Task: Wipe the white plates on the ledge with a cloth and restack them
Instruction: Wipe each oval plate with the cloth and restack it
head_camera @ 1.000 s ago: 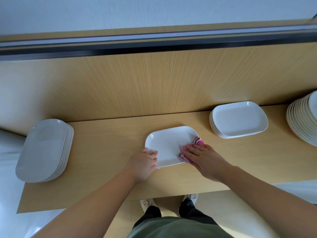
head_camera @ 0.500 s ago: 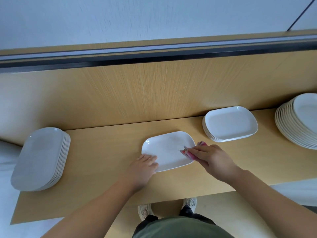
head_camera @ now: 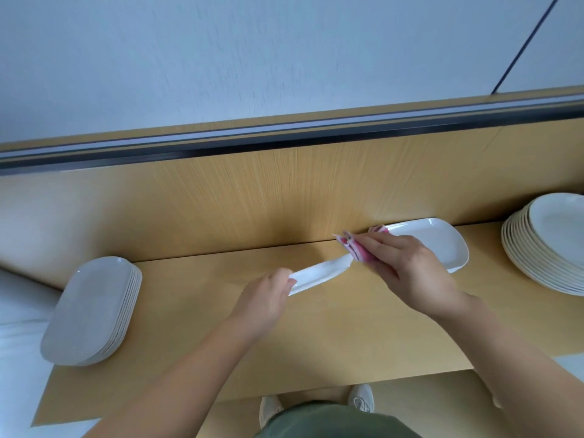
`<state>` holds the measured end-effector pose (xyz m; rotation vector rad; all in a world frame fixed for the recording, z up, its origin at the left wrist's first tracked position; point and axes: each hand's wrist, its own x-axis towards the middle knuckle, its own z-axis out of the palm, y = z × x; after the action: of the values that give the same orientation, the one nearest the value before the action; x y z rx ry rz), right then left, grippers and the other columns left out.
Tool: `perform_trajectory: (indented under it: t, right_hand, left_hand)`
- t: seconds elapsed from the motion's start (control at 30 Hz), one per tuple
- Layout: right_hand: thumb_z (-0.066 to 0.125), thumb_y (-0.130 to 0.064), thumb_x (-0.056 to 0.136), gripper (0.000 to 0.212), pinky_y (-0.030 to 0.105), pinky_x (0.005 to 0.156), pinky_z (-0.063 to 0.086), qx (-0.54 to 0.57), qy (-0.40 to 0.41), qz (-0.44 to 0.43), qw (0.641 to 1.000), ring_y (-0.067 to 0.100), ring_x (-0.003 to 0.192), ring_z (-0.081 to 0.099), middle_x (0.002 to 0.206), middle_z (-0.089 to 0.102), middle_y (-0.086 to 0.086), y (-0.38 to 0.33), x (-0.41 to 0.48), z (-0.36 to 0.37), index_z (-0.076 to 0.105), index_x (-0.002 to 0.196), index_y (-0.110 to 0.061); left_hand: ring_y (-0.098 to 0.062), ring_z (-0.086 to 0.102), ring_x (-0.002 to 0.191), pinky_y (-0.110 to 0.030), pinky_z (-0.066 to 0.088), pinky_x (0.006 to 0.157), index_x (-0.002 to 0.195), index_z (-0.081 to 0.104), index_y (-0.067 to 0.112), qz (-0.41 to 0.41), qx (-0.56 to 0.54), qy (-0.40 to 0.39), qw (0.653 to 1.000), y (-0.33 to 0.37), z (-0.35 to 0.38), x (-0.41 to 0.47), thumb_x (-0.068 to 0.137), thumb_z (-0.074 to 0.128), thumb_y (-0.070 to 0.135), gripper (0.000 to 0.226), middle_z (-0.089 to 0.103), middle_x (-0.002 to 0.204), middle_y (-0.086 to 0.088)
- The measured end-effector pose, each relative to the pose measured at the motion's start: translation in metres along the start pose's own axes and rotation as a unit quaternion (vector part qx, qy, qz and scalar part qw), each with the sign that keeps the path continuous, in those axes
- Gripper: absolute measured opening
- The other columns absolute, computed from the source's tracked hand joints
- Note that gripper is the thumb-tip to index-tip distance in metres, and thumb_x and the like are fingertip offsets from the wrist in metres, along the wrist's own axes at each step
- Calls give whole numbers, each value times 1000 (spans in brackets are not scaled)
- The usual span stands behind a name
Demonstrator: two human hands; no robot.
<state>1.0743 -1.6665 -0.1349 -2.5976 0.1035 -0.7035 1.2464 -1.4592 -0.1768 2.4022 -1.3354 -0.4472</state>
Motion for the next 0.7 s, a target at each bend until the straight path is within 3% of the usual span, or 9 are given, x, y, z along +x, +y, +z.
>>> perform_trajectory:
  t: [0.2, 0.3, 0.53, 0.6, 0.7]
  right_hand:
    - [50, -17, 102, 34, 42, 70, 49, 6, -1, -38, 999, 27, 84, 61, 116, 66, -5, -2, 5, -1, 58, 135, -14]
    - [50, -17, 102, 35, 43, 68, 49, -6, -6, -42, 999, 26, 88, 62, 117, 66, -5, -2, 3, 3, 57, 136, -16]
    - [52, -15, 100, 35, 32, 73, 49, -14, -7, -49, 999, 19, 89, 63, 123, 66, -5, -5, 2, 10, 58, 135, -13]
    - [51, -14, 100, 34, 22, 75, 42, -21, -2, -55, 998, 16, 88, 60, 120, 67, -3, -6, 3, 13, 60, 132, -11]
    - [49, -18, 100, 33, 17, 74, 35, -26, 3, -56, 998, 15, 85, 55, 116, 69, -2, -6, 5, 18, 62, 129, -10]
  left_hand:
    - [-23, 48, 74, -34, 32, 64, 98, 51, 10, 15, -99, 38, 994, -2, -8, -8, 99, 26, 39, 38, 52, 77, 1]
    - [-15, 42, 66, -30, 29, 58, 88, 45, 18, -8, -125, 41, 991, -4, -3, -13, 102, 31, 34, 25, 43, 67, 8]
    - [-13, 42, 65, -28, 31, 59, 91, 48, 19, -75, -176, 24, 981, -13, 1, -17, 103, 36, 27, 19, 46, 68, 6]
    - [-12, 44, 65, -24, 33, 58, 92, 49, 20, -91, -185, 13, 978, -16, 0, -14, 103, 36, 29, 20, 49, 70, 5]
    - [-14, 49, 75, -26, 37, 64, 101, 51, 21, -117, -201, -32, 972, -26, -2, -7, 102, 37, 33, 19, 54, 80, 3]
